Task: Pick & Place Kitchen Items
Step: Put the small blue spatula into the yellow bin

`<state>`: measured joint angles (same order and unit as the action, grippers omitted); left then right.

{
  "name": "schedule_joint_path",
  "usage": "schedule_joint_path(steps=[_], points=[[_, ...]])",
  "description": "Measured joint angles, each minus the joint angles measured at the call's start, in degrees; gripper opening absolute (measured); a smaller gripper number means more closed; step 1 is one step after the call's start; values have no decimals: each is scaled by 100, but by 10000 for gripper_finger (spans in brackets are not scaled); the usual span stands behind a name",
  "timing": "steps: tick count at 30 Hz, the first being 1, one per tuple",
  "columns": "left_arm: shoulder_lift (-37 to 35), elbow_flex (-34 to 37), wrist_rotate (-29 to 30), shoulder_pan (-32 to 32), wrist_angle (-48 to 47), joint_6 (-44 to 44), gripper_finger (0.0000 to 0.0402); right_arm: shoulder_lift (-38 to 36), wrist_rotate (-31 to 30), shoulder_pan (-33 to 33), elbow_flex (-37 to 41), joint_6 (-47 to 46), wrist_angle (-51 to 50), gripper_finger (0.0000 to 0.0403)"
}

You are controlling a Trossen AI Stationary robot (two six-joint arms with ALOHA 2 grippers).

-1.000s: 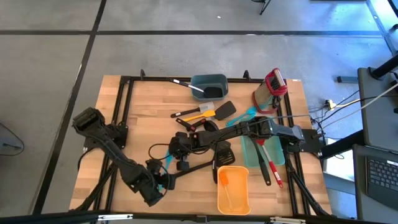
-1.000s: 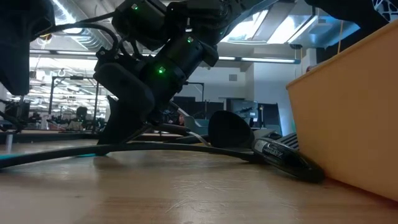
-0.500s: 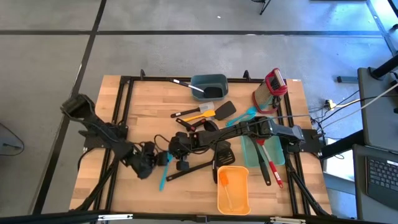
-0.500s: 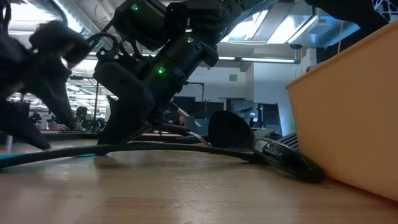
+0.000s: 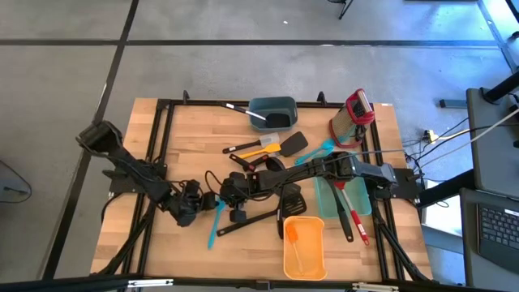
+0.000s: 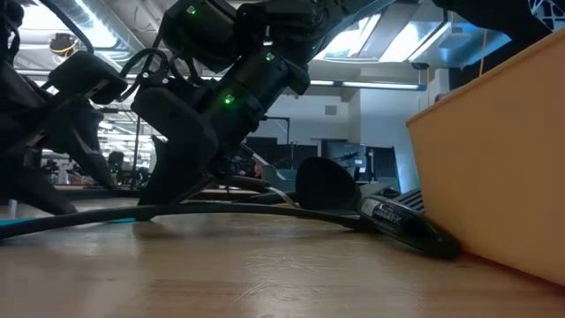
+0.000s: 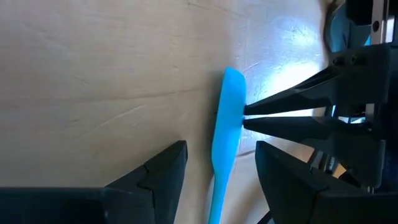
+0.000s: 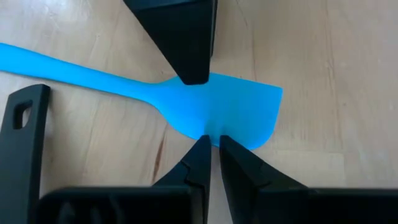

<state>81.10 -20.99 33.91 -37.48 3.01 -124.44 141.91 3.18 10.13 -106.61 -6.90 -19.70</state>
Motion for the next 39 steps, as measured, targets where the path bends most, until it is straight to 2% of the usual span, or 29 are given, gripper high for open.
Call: schedule_joint_path(steps=[8,14,19,24,30,39], points=[[443,3,276,130,612,112,191,0,-4,1,0,-125,19,39],[758,-17,224,175,1417,210,191,9,-4,2,0,-125,59,39],[778,11,185,202,1679,472,188,11,21,-35,0,-122,63,40],[778,15,90,153,1687,479,139,11,25,-66,0,-102,65,40],[783,15,177,81,1663,232,22,11,42,-81,0,-79,68,40],[756,8,-8,14,1519,84,5,11,39,-83,0,-79,70,40]])
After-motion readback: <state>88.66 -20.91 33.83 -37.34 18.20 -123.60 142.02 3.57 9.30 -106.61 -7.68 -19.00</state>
